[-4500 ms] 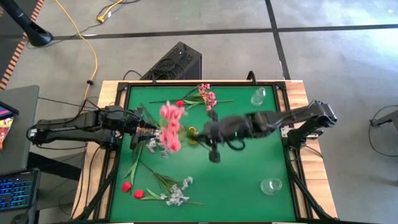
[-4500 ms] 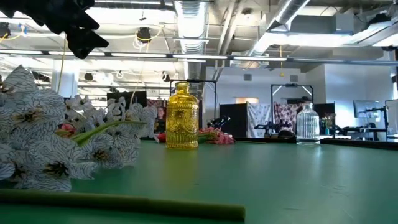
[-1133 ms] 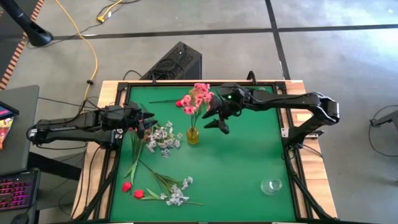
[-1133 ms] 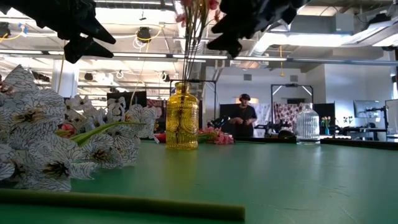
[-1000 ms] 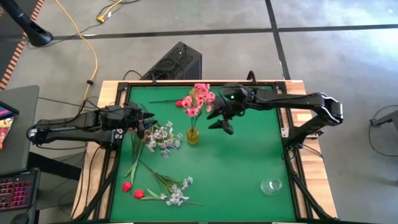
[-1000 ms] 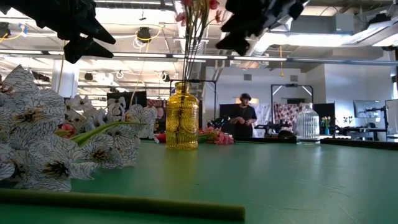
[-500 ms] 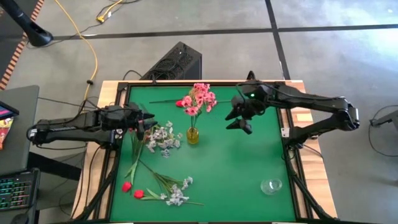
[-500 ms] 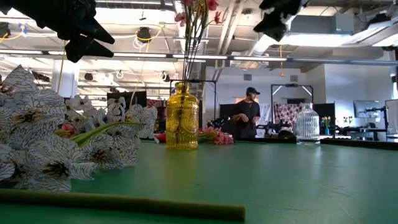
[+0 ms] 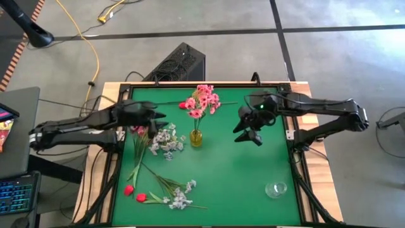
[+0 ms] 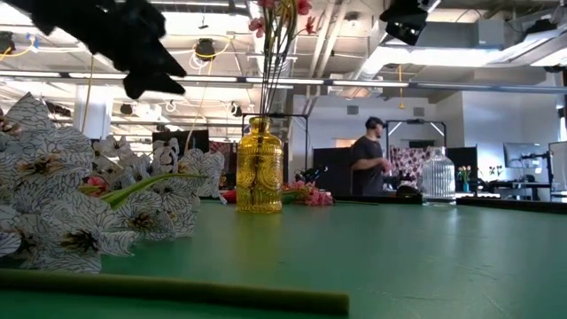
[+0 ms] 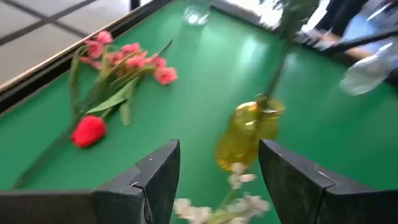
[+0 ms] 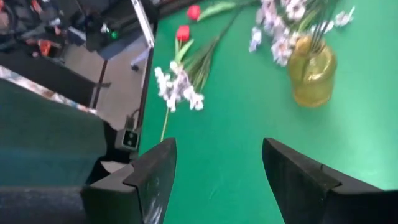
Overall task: Sort flowers into vase by color
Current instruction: Put the pink flowers into the yellow vase
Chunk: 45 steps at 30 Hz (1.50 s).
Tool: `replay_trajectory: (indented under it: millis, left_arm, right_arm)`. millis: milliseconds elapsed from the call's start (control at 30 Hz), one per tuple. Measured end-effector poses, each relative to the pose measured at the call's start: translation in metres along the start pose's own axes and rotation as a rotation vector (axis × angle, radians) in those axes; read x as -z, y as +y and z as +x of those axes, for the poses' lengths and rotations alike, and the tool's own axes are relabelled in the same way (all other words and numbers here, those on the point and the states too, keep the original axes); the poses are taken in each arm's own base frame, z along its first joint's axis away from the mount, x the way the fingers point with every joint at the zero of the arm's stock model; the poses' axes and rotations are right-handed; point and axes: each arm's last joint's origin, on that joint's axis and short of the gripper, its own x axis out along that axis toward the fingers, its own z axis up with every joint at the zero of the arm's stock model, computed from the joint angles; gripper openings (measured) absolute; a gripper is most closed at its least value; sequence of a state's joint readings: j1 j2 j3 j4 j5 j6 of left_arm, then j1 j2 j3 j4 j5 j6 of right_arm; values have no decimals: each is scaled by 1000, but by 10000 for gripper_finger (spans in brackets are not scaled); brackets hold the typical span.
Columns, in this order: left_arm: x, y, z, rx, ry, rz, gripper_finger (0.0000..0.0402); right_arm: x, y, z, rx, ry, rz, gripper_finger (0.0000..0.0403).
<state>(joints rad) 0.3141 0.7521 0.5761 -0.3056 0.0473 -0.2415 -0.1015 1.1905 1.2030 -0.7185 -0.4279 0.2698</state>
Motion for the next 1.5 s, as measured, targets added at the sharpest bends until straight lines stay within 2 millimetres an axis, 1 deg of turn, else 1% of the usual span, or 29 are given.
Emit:
replay_trajectory:
  millis: [100,233,367,500,600,700,833,967,1133,1300,1400,1500]
  left_arm:
    - [-16,6,9,-74,67,50,206]
    - [-43,18,24,-239,194,140,206]
    - [-65,45,50,-351,381,234,206]
    - [-70,79,83,-372,551,320,206]
    - [-61,103,103,-335,654,354,206]
    - [-47,122,118,-270,732,372,206]
    - [-32,142,130,-234,802,374,206]
    - [-25,157,136,-224,825,394,206]
    - [-22,167,140,-200,818,436,206]
    - [-20,169,141,-156,791,494,206]
    - [-15,170,140,-165,819,516,206]
    - [-6,172,142,-164,869,502,206]
  right_arm:
    - [6,3,5,33,54,33,265]
    - [13,7,7,94,98,64,265]
    - [17,13,10,133,108,76,265]
    - [21,23,14,133,117,73,265]
    - [24,30,16,150,119,58,265]
    - [27,36,18,162,119,32,265]
    - [29,40,19,191,110,13,265]
    - [28,40,19,194,104,9,265]
    - [28,40,19,198,100,8,265]
    - [28,40,19,212,94,7,265]
    - [28,40,19,217,92,6,265]
    - [28,39,19,232,85,3,265]
